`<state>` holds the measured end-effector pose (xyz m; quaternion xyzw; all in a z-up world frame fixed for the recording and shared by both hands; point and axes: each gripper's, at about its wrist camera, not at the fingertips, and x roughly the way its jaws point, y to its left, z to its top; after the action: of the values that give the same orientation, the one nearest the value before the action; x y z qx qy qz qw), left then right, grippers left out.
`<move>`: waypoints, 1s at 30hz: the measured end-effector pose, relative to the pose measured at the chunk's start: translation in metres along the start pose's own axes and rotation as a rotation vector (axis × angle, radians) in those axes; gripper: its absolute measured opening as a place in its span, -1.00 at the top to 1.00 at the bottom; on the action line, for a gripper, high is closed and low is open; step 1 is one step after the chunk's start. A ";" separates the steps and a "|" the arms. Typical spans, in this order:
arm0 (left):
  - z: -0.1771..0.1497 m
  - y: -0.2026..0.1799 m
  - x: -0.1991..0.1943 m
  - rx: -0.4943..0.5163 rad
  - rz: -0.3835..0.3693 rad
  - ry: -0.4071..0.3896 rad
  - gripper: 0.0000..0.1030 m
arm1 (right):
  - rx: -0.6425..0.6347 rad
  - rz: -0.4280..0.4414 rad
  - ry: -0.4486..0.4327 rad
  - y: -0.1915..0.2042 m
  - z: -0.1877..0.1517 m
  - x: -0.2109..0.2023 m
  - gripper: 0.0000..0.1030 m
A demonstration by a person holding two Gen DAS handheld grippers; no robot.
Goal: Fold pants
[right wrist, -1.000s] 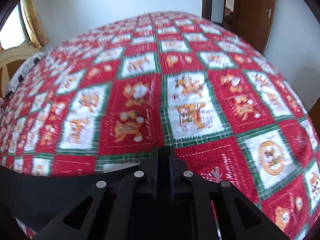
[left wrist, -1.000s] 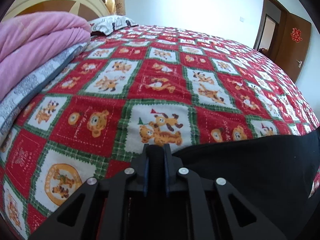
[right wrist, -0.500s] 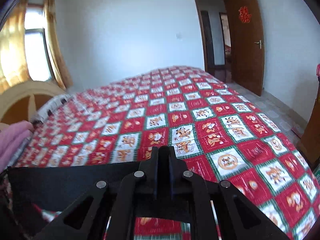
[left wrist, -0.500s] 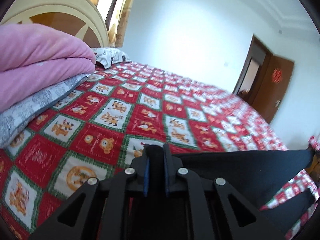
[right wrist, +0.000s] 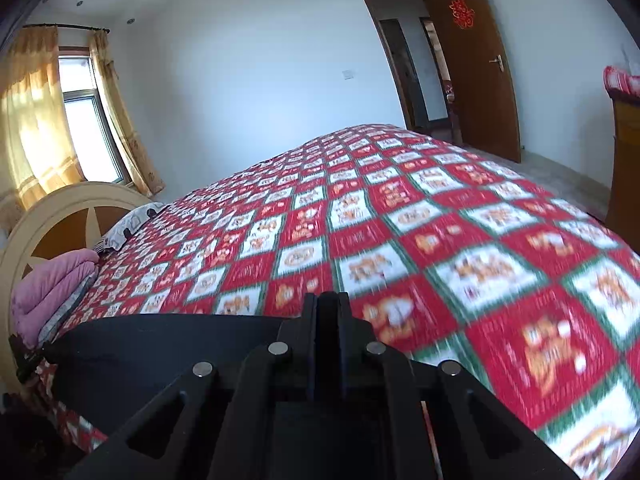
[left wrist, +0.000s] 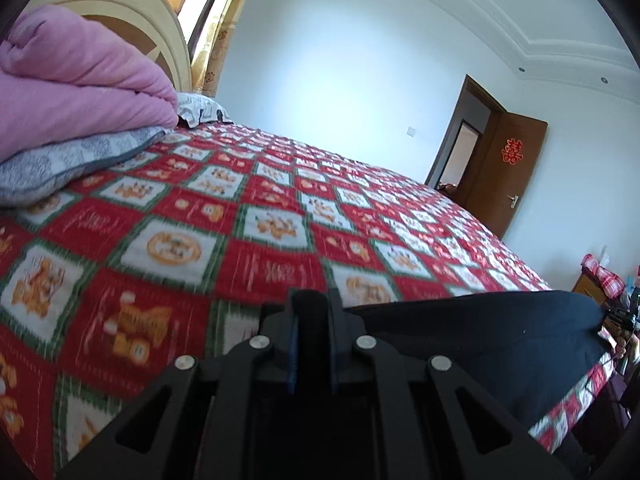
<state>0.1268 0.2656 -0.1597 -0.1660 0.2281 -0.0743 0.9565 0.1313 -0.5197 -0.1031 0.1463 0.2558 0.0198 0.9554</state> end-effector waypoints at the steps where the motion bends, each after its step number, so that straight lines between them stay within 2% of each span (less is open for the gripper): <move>1: -0.005 0.002 -0.001 0.002 -0.001 0.008 0.74 | 0.001 -0.001 0.000 -0.003 -0.005 -0.002 0.84; 3: -0.015 0.006 -0.002 -0.001 0.008 0.035 0.67 | 0.007 0.005 0.014 -0.007 -0.015 -0.006 0.83; 6: -0.025 0.012 -0.009 -0.014 0.018 0.040 0.38 | -0.006 -0.002 0.031 -0.007 -0.025 -0.010 0.82; 8: -0.028 0.018 -0.016 -0.038 0.030 0.030 0.13 | -0.003 0.002 0.051 -0.008 -0.029 -0.012 0.79; 9: -0.029 0.022 -0.021 -0.051 0.032 0.023 0.07 | -0.007 -0.003 0.056 -0.008 -0.032 -0.013 0.77; 11: -0.030 0.025 -0.027 -0.058 0.048 0.016 -0.28 | -0.010 -0.010 0.065 -0.008 -0.036 -0.017 0.72; 12: -0.031 0.028 -0.032 -0.059 0.060 0.005 -0.34 | -0.008 -0.016 0.068 -0.009 -0.038 -0.020 0.63; 15: -0.031 0.036 -0.043 -0.062 0.082 -0.003 -0.36 | 0.003 -0.038 0.065 -0.011 -0.044 -0.029 0.54; 19: -0.033 0.053 -0.060 -0.101 0.136 -0.015 -0.36 | 0.036 -0.081 0.044 -0.018 -0.051 -0.049 0.54; 24: -0.036 0.057 -0.072 -0.132 0.185 -0.004 -0.36 | 0.071 -0.144 -0.037 -0.012 -0.054 -0.083 0.53; 27: -0.034 0.050 -0.075 -0.155 0.186 0.011 -0.36 | 0.060 -0.116 -0.074 0.012 -0.050 -0.091 0.53; 29: -0.034 0.044 -0.077 -0.194 0.143 0.022 -0.36 | 0.013 -0.070 -0.085 0.040 -0.047 -0.088 0.49; 30: -0.035 0.042 -0.077 -0.215 0.120 0.027 -0.36 | -0.017 -0.045 -0.083 0.056 -0.045 -0.085 0.30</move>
<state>0.0453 0.3114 -0.1718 -0.2526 0.2573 0.0056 0.9327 0.0370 -0.4635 -0.0833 0.1329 0.2188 -0.0055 0.9667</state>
